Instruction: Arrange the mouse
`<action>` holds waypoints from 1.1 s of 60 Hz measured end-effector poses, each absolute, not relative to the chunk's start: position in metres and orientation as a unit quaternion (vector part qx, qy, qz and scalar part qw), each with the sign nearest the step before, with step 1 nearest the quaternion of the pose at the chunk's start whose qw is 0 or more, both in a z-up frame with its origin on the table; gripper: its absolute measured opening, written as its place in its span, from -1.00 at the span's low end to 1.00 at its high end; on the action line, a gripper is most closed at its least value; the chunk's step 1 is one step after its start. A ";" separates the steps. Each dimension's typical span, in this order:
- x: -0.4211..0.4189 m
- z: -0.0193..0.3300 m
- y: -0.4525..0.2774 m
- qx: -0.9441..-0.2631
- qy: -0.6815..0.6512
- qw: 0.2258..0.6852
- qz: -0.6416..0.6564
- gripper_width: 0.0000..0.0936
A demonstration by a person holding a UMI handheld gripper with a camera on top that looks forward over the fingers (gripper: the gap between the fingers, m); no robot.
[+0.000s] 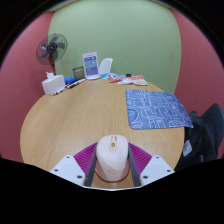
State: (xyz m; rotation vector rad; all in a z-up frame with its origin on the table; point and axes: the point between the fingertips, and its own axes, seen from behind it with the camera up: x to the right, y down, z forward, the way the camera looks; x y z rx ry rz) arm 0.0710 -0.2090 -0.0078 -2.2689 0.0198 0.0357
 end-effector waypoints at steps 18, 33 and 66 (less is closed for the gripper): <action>0.064 0.003 -0.208 -0.909 -0.020 0.416 0.011 -0.14; 0.045 0.154 -0.167 -0.857 -0.044 0.511 0.051 -0.14; 0.254 0.051 -0.003 -0.893 0.021 0.449 0.011 -0.13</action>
